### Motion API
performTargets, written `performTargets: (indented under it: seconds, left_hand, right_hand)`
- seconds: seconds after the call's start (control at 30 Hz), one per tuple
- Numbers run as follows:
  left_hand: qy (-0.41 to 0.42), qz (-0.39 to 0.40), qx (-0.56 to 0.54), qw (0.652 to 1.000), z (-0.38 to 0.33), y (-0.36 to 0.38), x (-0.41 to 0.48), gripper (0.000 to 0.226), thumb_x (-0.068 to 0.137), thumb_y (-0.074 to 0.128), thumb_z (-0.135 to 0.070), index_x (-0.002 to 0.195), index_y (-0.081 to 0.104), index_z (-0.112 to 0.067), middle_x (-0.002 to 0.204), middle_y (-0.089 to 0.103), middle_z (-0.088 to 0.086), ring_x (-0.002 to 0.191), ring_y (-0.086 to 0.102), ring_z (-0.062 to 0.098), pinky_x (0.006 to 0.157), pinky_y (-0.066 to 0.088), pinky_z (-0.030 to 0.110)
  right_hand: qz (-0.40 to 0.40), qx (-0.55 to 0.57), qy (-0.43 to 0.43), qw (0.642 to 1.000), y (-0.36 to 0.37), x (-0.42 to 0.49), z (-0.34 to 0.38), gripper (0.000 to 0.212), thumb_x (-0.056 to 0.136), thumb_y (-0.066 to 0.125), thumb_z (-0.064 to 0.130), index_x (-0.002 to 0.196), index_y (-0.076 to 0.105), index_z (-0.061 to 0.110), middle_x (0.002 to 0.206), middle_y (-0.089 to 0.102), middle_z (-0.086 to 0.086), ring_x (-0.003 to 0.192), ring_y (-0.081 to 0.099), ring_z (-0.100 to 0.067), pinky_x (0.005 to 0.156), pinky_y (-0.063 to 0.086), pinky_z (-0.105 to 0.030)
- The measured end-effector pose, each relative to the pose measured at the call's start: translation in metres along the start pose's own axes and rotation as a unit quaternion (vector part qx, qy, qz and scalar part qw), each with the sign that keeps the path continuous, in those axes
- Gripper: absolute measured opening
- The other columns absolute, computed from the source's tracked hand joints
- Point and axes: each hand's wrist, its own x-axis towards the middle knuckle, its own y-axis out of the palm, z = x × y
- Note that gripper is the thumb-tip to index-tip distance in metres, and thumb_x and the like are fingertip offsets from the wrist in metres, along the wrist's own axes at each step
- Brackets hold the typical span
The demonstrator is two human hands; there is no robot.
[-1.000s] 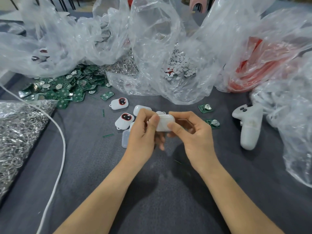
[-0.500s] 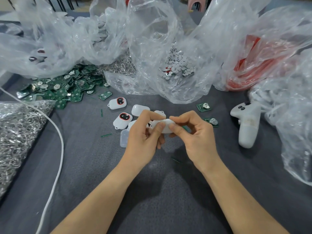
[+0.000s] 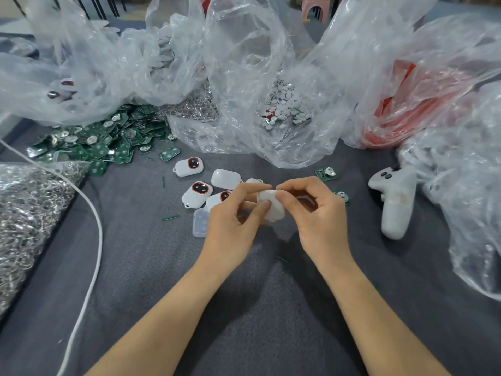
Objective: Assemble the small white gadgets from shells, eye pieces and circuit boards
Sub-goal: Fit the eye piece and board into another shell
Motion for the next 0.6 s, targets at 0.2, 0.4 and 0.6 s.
performTargets:
  seconds: [0.2, 0.4, 0.6]
  left_hand:
    - [-0.062, 0.014, -0.156, 0.986, -0.0038, -0.0005, -0.0025, 0.011, 0.096, 0.050, -0.003, 0.094, 0.056, -0.011, 0.088, 0.073, 0.004, 0.085, 0.072, 0.019, 0.067, 0.057, 0.026]
    - [-0.014, 0.018, -0.119, 0.993, -0.0029, -0.0004, -0.0050, 0.018, 0.095, 0.050, -0.002, 0.089, 0.055, -0.018, 0.087, 0.072, -0.010, 0.083, 0.071, 0.013, 0.067, 0.057, 0.024]
    - [0.000, -0.012, -0.144, 0.990, -0.0025, 0.0050, -0.0028, 0.009, 0.094, 0.051, -0.003, 0.091, 0.053, -0.011, 0.082, 0.072, -0.002, 0.081, 0.070, 0.011, 0.070, 0.055, 0.022]
  right_hand:
    - [0.036, 0.008, 0.013, 0.999, 0.0036, -0.0018, -0.0025, 0.018, 0.082, 0.072, 0.015, 0.092, 0.069, 0.029, 0.095, 0.069, 0.000, 0.088, 0.066, -0.010, 0.077, 0.050, -0.018]
    - [0.040, 0.004, 0.013, 0.999, 0.0021, 0.0001, -0.0016, 0.017, 0.082, 0.071, 0.008, 0.082, 0.067, 0.024, 0.086, 0.067, -0.007, 0.080, 0.063, -0.009, 0.073, 0.047, -0.016]
    - [0.026, 0.054, 0.042, 0.997, 0.0014, 0.0000, 0.0004, 0.013, 0.080, 0.074, 0.011, 0.088, 0.070, 0.020, 0.085, 0.071, 0.002, 0.078, 0.065, -0.009, 0.072, 0.050, -0.018]
